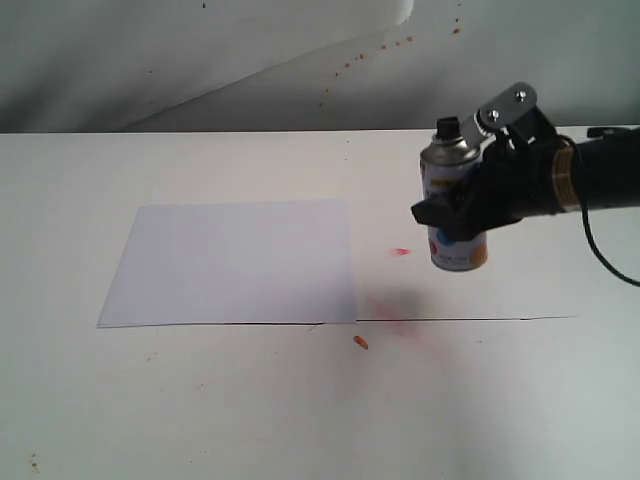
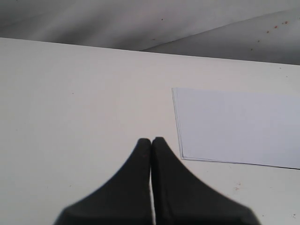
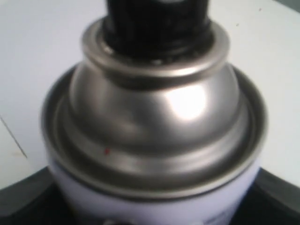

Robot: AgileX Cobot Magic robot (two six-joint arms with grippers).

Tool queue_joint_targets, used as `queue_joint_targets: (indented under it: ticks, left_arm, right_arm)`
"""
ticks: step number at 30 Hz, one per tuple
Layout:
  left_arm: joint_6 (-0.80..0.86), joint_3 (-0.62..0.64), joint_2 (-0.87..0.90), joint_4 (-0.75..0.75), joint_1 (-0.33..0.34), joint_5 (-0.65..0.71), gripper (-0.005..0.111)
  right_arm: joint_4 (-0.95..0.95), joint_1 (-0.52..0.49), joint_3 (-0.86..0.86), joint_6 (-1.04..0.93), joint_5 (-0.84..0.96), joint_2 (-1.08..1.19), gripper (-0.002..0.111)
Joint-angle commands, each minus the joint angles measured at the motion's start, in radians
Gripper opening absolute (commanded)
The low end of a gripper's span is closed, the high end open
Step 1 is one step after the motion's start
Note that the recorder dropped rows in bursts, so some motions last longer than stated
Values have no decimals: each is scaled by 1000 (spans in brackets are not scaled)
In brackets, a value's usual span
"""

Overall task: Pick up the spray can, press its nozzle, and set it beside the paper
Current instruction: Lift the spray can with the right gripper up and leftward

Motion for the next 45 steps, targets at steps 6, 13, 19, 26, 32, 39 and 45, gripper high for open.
queue_joint_targets:
  ticks: [6, 13, 19, 26, 32, 39, 45]
  left_arm:
    - [-1, 4, -5, 4, -5, -13, 0]
    - [-1, 4, -5, 4, -5, -13, 0]
    - [-1, 4, -5, 4, -5, -13, 0]
    - [-1, 4, -5, 4, -5, -13, 0]
    - [-1, 4, -5, 4, -5, -13, 0]
    - [-1, 4, -5, 4, -5, -13, 0]
    - [-1, 4, -5, 4, -5, -13, 0]
  right_arm:
    - [-52, 28, -167, 84, 46, -17, 0]
    - [-52, 87, -167, -197, 126, -17, 0]
    - [-52, 106, -167, -198, 208, -17, 0]
    - [-52, 107, -167, -198, 170, -17, 0]
    - [-52, 107, -167, -198, 144, -17, 0]
    - [51, 113, -167, -336, 144, 19, 0]
    - [280, 139, -167, -667, 260, 63, 0]
